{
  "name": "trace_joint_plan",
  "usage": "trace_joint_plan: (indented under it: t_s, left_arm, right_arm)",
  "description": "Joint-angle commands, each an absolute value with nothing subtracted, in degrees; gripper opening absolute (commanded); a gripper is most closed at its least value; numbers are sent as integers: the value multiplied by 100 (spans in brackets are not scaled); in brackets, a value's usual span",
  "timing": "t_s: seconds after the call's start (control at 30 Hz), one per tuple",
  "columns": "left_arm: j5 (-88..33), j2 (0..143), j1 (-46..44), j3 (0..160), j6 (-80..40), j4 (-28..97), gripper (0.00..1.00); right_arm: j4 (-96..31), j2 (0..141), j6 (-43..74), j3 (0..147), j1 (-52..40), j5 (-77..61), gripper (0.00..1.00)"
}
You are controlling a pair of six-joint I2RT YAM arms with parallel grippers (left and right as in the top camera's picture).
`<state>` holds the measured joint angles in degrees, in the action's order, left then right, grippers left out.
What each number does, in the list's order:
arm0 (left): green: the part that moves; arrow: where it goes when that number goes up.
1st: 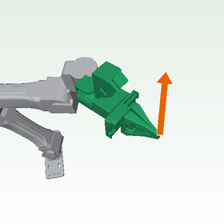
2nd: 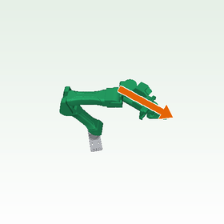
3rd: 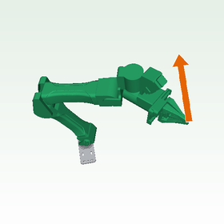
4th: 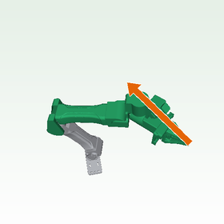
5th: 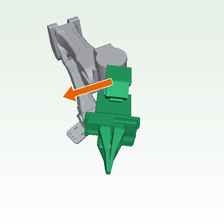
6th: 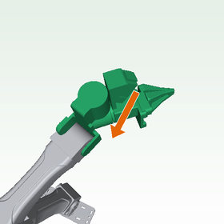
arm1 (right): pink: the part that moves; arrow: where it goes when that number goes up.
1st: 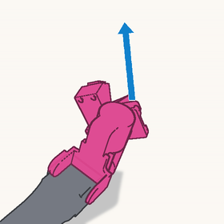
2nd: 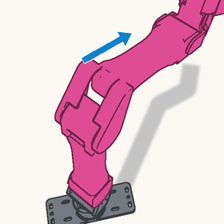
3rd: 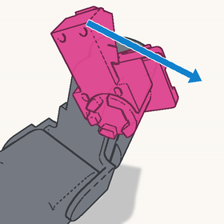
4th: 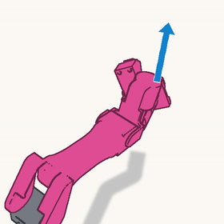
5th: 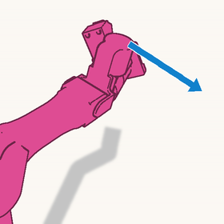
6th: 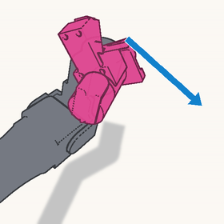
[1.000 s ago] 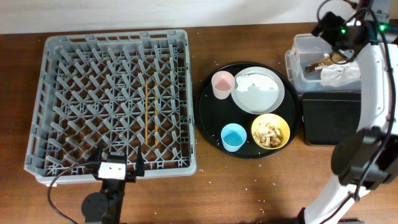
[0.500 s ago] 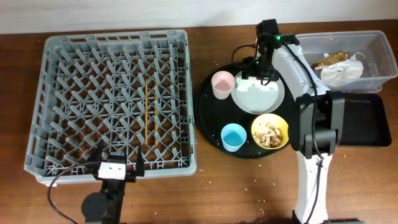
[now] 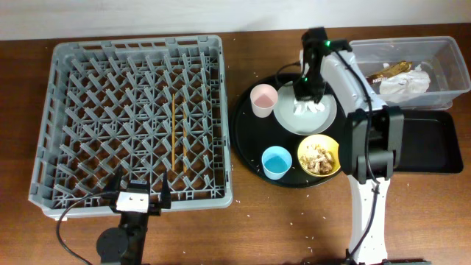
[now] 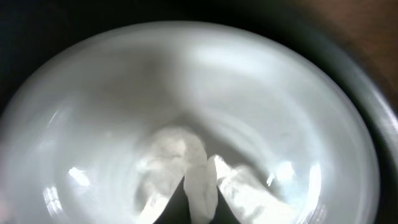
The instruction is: Sort waste into correct bins and load items into the dishwasher rack
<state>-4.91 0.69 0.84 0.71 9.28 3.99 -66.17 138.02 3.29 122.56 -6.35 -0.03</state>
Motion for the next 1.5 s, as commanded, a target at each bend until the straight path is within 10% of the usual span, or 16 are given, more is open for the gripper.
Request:
trace_joint_plan:
  t_s: [0.0,0.23,0.37,0.47,0.63,0.9,1.13,1.47]
  left_arm:
    - [-471,40,104,49,1000,421,99]
    - [-471,40,104,49,1000,421,99]
    - [-471,40,104,49,1000,421,99]
    - [-471,40,104,49,1000,421,99]
    - [-471,40,104,49,1000,421,99]
    - [-471,40,104,49,1000,421,99]
    - [-471,40,104,49,1000,421,99]
    - [-471,40,104,49,1000,421,99]
  right_arm:
    - [-7218,13100,1026,13756,-309,-16,4]
    - [-6825,13327,2047,14720,1260,484,5]
    - [-6744,13673,2021,14538,1581,408,88]
    - [-6814,13563,1632,14634,1584,-220,98]
    - [-8711,12350,1374,15305,1570,-1953,86]
    - [-9725,10527,1621,13284,-38,-770,80]
    - [-7356,10525,2047,9004,-829,-991,65]
    - [-5356,10538,2801,7100,-1186,-808,40]
